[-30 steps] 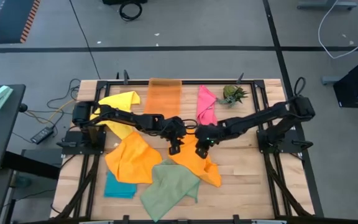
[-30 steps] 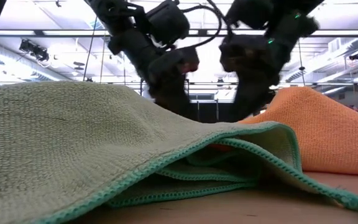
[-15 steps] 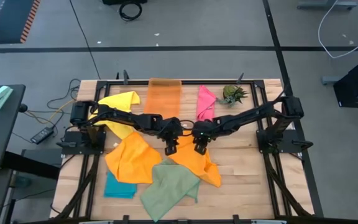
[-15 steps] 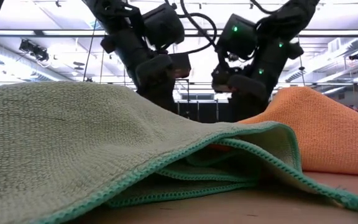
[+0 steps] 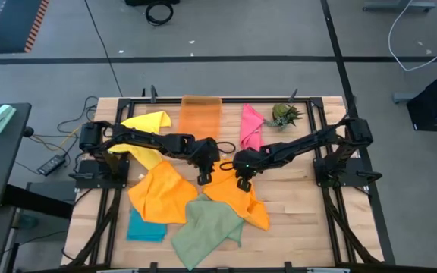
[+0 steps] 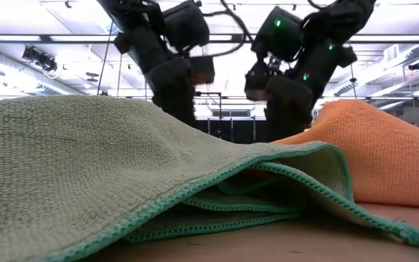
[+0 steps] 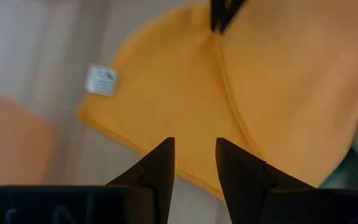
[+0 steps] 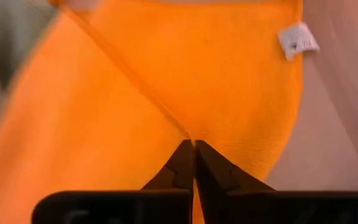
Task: Fold microfiber towels
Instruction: Fold the right orange microfiber cloth
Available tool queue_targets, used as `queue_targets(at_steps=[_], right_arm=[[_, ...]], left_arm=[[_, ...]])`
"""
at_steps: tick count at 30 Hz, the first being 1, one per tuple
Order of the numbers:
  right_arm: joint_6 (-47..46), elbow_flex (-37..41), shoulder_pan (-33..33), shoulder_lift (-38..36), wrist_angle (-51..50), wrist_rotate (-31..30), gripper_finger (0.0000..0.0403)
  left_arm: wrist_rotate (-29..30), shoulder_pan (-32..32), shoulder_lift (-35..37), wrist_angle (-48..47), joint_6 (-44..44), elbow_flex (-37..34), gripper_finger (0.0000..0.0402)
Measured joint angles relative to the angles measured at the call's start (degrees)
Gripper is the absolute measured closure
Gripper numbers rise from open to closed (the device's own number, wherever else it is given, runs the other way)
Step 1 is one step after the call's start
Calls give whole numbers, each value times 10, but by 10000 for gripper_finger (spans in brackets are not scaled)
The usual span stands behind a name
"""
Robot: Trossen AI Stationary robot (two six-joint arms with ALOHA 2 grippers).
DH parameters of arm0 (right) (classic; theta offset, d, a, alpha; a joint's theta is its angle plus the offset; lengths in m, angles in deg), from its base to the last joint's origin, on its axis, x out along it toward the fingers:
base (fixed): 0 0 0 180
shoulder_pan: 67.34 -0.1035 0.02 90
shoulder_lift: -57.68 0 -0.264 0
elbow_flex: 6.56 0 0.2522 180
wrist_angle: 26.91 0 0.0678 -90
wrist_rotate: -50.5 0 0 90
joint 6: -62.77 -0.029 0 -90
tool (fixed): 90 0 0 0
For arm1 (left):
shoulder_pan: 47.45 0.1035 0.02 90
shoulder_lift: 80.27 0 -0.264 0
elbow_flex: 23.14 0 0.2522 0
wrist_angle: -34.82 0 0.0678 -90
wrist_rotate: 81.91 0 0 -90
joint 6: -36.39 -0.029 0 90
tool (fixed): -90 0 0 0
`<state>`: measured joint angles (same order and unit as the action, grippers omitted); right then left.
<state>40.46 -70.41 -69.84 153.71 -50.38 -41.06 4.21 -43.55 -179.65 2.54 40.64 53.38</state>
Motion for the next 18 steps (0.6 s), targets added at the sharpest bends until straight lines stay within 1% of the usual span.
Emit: queue_targets(at_steps=[1,3,6,8,9,11,12,15,16,18], right_arm=[[-7,0,-4,-12,-2,0,392],[-20,0,-13,-44,-10,1,395],[-50,0,-27,-101,-17,10,397],[-73,0,-36,-145,-16,30,397],[-87,0,-42,-167,-19,39,398],[-117,0,-52,-215,-20,56,398],[-133,0,-58,-237,-20,61,398],[-183,-1,-75,-300,-30,72,399],[-203,-2,-80,-319,-28,76,399],[-241,-2,-94,-351,-58,77,399]], left_arm=[[0,2,15,8,-3,-9,281],[0,6,50,53,-4,-37,284],[-2,14,105,112,3,-100,289],[-7,20,143,160,15,-143,289],[-14,21,163,165,20,-165,289],[-33,22,190,209,28,-196,289],[-46,22,207,211,29,-214,288],[-75,16,232,254,26,-236,288],[-78,13,235,265,19,-239,289],[-78,4,237,279,-1,-239,291]])
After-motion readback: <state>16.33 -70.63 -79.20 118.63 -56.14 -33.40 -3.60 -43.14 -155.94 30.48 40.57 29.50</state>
